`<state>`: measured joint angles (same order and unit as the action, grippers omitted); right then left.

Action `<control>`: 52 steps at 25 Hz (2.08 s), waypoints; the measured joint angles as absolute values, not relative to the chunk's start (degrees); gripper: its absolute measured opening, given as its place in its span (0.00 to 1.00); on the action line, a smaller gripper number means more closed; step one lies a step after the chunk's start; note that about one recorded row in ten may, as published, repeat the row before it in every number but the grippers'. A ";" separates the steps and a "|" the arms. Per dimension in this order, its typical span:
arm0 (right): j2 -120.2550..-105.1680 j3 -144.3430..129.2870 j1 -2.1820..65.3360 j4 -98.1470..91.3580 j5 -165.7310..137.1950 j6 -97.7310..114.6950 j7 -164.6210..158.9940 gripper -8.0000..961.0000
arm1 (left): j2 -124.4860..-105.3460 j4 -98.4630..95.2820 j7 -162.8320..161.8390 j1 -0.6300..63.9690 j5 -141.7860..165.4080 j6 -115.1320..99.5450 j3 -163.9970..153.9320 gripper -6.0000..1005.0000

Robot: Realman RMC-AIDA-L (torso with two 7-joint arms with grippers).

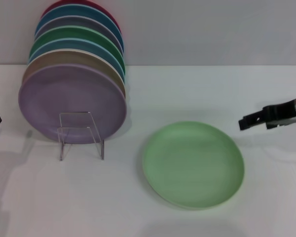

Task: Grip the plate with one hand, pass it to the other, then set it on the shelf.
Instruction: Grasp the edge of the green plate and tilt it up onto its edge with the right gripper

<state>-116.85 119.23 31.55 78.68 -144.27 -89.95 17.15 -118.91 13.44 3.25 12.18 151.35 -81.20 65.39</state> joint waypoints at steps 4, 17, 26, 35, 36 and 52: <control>-116.68 117.07 33.78 74.08 -145.84 -89.68 17.35 0.84 | -118.86 13.44 3.25 12.30 151.26 -81.20 65.38 0.81; -116.62 113.23 36.91 63.98 -146.24 -85.34 17.64 0.84 | -118.80 13.08 3.25 12.63 151.26 -81.21 65.39 0.81; -116.47 112.15 37.90 60.24 -147.28 -83.16 17.72 0.84 | -118.74 12.83 3.44 12.99 151.26 -81.21 65.39 0.81; -116.45 111.02 38.71 56.65 -147.29 -80.49 17.90 0.84 | -118.64 12.72 3.77 13.24 151.26 -81.41 65.39 0.81; -116.45 110.85 38.78 56.56 -147.29 -80.34 17.88 0.84 | -118.64 12.72 3.78 13.24 151.26 -81.42 65.39 0.81; -116.45 109.30 39.53 55.81 -148.24 -79.54 16.96 0.48 | -118.64 12.91 3.78 13.28 151.26 -81.47 65.39 0.81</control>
<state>-116.45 109.30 39.53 55.81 -148.24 -79.54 16.96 -118.64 12.91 3.78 13.28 151.26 -81.47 65.39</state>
